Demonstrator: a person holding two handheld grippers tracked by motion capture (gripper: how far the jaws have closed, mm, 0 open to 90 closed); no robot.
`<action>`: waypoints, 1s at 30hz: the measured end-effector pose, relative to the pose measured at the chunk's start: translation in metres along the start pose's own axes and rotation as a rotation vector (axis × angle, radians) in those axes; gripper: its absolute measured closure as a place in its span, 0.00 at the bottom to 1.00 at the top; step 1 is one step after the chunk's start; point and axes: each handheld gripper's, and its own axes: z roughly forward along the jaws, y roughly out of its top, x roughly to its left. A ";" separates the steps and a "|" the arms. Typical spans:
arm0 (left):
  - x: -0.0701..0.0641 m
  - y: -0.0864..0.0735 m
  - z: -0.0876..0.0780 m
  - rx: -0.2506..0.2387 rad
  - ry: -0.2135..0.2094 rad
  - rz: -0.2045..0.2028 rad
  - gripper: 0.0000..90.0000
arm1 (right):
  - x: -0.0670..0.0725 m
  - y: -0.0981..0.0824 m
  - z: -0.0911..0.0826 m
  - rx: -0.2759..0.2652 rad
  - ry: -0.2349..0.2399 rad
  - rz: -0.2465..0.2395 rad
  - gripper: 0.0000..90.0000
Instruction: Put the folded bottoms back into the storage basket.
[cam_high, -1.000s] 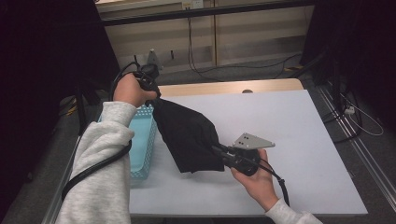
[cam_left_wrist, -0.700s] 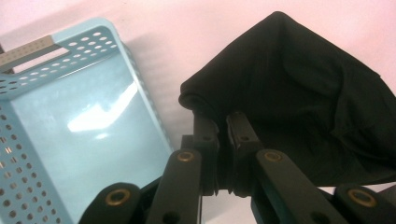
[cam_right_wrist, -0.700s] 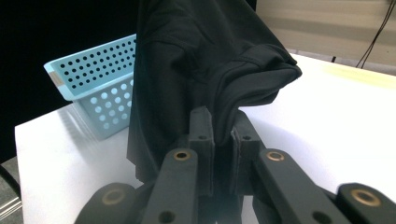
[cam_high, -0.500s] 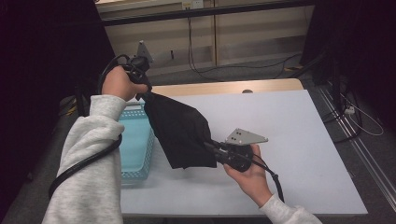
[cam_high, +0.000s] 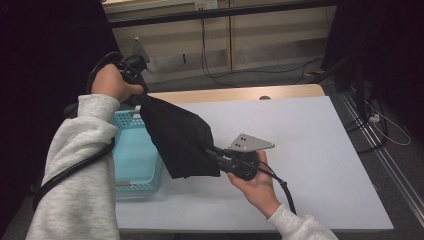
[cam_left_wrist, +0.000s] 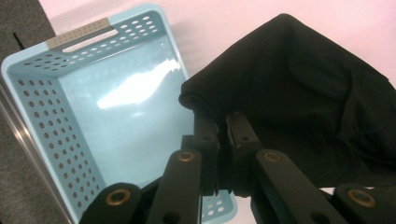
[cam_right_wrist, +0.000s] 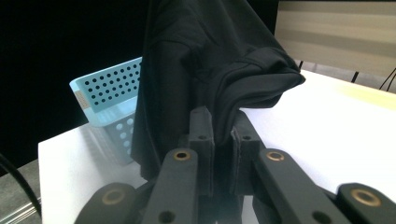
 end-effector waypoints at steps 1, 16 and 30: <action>0.002 0.000 -0.001 -0.001 0.004 -0.005 0.94 | 0.001 0.000 0.002 -0.001 0.005 0.000 0.91; 0.018 -0.006 -0.021 -0.002 0.036 -0.026 0.94 | 0.011 0.011 0.019 -0.019 0.052 -0.006 0.91; 0.035 -0.014 -0.039 -0.029 0.064 -0.054 0.94 | 0.025 0.019 0.036 -0.046 0.077 -0.012 0.91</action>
